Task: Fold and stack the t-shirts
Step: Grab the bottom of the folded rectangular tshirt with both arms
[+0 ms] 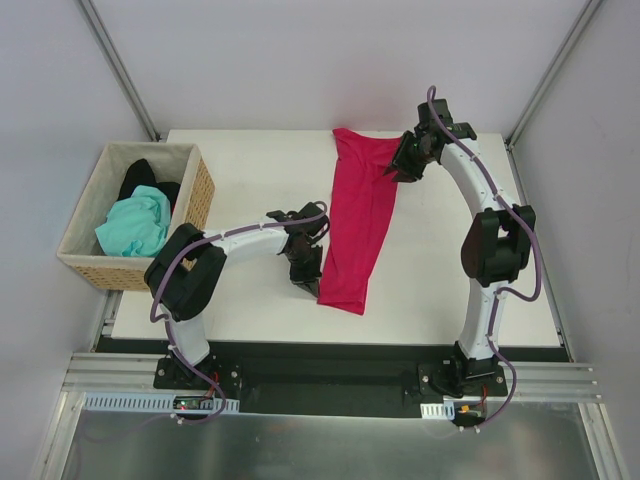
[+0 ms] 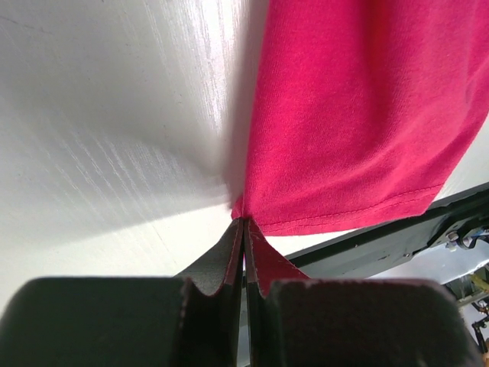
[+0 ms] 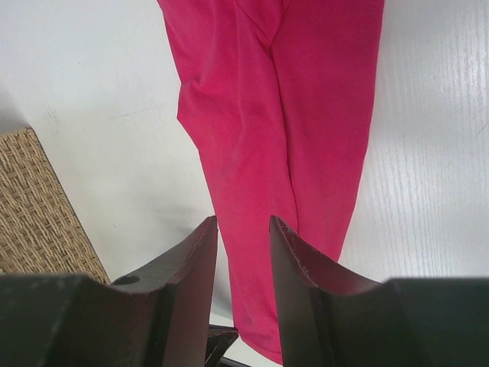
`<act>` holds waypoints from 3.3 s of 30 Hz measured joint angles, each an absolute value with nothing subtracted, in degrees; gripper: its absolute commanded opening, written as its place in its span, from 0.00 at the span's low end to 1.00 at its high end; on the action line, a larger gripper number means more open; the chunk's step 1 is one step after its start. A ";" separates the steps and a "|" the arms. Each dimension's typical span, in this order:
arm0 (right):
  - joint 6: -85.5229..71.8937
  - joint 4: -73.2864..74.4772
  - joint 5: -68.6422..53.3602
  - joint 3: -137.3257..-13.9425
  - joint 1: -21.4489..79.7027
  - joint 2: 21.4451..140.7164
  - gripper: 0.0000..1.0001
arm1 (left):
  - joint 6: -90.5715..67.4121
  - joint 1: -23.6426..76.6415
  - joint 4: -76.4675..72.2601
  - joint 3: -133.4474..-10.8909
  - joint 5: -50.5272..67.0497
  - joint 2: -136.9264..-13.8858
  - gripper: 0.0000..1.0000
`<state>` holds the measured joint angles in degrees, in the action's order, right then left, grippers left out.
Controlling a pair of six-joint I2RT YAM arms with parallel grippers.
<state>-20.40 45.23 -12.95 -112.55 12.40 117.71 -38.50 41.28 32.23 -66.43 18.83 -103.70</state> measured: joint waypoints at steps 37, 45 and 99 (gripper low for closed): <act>-15.73 42.48 -3.97 -86.76 18.79 98.65 0.45 | -30.26 37.12 36.29 -82.13 11.62 -101.23 0.22; -21.17 40.80 -0.08 -77.12 24.95 95.92 0.47 | -28.42 37.15 36.67 -77.32 13.39 -101.23 0.20; -44.62 38.54 9.82 -52.45 50.94 85.86 0.41 | -29.04 41.32 34.76 -67.44 18.04 -102.04 0.16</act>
